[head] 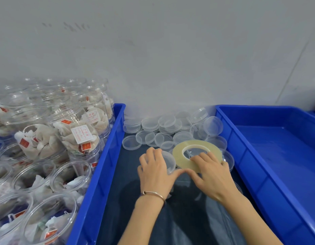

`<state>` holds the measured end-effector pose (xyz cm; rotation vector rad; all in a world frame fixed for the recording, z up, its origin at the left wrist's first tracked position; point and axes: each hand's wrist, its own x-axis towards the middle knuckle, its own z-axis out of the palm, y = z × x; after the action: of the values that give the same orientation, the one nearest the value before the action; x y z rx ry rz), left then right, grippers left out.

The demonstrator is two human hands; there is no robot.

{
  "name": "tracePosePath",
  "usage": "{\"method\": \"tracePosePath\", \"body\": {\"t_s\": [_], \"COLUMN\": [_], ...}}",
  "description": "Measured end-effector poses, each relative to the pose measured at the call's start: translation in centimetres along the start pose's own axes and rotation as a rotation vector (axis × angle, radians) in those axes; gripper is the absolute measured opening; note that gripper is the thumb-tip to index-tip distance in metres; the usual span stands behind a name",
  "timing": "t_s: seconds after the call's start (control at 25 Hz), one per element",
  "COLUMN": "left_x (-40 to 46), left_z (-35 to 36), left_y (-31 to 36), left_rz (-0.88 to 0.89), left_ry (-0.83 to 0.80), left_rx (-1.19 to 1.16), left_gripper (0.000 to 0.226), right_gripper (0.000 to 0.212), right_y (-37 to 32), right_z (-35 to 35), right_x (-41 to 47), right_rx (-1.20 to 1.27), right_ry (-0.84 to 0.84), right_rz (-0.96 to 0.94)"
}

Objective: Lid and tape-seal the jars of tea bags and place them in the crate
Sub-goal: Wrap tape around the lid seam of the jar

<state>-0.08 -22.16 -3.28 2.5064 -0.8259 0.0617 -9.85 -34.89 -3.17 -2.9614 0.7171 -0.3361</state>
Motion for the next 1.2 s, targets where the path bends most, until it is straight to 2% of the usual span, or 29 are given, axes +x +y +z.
{"method": "tracePosePath", "body": {"t_s": [0.16,0.32,0.52,0.8,0.96,1.08,1.2], "left_x": [1.3,1.4,1.8,2.5,1.4,-0.1,-0.7], "left_z": [0.2,-0.1,0.1,-1.3,-1.5,-0.6,0.5], "left_y": [-1.6,-1.9,-2.0,-3.4,-2.9,-1.1,0.9], "left_rz": [0.074,0.133,0.171,0.299,0.221,0.1,0.007], "left_ry": [-0.117,-0.136,-0.119,-0.272,-0.322,-0.271,-0.187], "left_rx": [0.025,0.112,0.122,0.052,0.187,0.186,0.211], "left_gripper": [0.101,0.112,0.103,0.094,0.072,0.054,0.045], "right_gripper": [0.039,0.038,0.038,0.042,0.042,0.041,0.041], "right_y": [0.3,0.2,0.5,-1.3,-1.0,-1.1,-1.2], "right_z": [-0.6,-0.8,-0.9,0.7,1.1,1.0,1.0], "right_x": [0.7,1.4,1.2,3.2,3.1,3.1,2.8], "right_rx": [-0.044,-0.054,-0.096,0.081,0.169,0.179,0.196], "right_ry": [0.055,0.054,0.142,-0.001,-0.046,-0.04,-0.037], "right_rz": [0.003,0.024,0.072,0.033,0.06,0.059,0.064]}}
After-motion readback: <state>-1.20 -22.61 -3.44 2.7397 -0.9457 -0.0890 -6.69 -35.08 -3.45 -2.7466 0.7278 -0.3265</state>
